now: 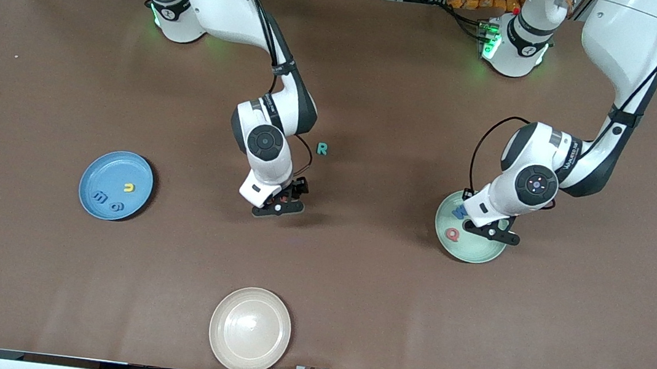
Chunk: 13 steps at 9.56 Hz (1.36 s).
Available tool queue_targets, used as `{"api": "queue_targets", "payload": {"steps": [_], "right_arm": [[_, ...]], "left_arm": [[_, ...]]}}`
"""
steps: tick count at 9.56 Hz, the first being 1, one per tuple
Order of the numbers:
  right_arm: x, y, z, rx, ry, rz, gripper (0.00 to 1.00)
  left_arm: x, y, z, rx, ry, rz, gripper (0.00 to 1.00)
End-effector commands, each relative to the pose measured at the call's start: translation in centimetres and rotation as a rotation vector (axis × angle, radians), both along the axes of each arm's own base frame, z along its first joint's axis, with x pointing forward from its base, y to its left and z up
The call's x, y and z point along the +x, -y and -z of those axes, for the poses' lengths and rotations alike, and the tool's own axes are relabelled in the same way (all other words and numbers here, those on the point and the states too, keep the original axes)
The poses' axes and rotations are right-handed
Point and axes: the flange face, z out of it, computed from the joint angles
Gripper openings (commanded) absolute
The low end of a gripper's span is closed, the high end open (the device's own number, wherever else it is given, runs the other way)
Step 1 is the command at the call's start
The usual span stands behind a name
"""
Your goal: Sort upper and lower case letters into plates
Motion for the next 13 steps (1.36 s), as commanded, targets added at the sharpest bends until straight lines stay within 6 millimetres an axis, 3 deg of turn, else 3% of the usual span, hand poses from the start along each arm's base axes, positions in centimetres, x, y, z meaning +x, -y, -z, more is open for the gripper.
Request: {"api": "queue_targets", "payload": {"steps": [1, 2, 3, 6, 8, 9, 11, 13], "right_arm": [[0.1, 0.4, -0.2, -0.012, 0.013, -0.009, 0.14], [0.2, 0.5, -0.3, -0.008, 0.02, -0.005, 0.0], [0.3, 0.7, -0.2, -0.008, 0.02, -0.003, 0.0], [0.3, 0.7, -0.7, -0.003, 0.022, -0.003, 0.0], [1.2, 1.4, -2.7, 0.007, 0.043, 0.027, 0.0], [2.7, 3.5, -4.0, -0.004, 0.068, 0.064, 0.0], [5.9, 8.3, -5.8, -0.007, 0.109, 0.134, 0.0], [7.9, 15.5, -6.8, -0.022, 0.111, 0.229, 0.0]], "left_arm": [[-0.4, 4.5, -0.4, -0.009, 0.024, -0.038, 1.0], [-1.0, 7.9, -0.6, -0.004, 0.039, -0.129, 1.0], [-1.9, 11.6, -1.0, -0.003, 0.051, -0.275, 1.0], [-5.5, 18.8, -0.2, -0.04, 0.008, -0.527, 1.0], [-8.3, 23.5, -0.1, -0.126, 0.006, -0.665, 1.0], [-10.6, 26.5, 0.1, -0.15, 0.017, -0.718, 1.0], [-16.0, 30.5, 1.5, -0.156, 0.03, -0.746, 1.0], [-20.5, 34.7, 3.5, -0.172, 0.042, -0.762, 1.0]]}}
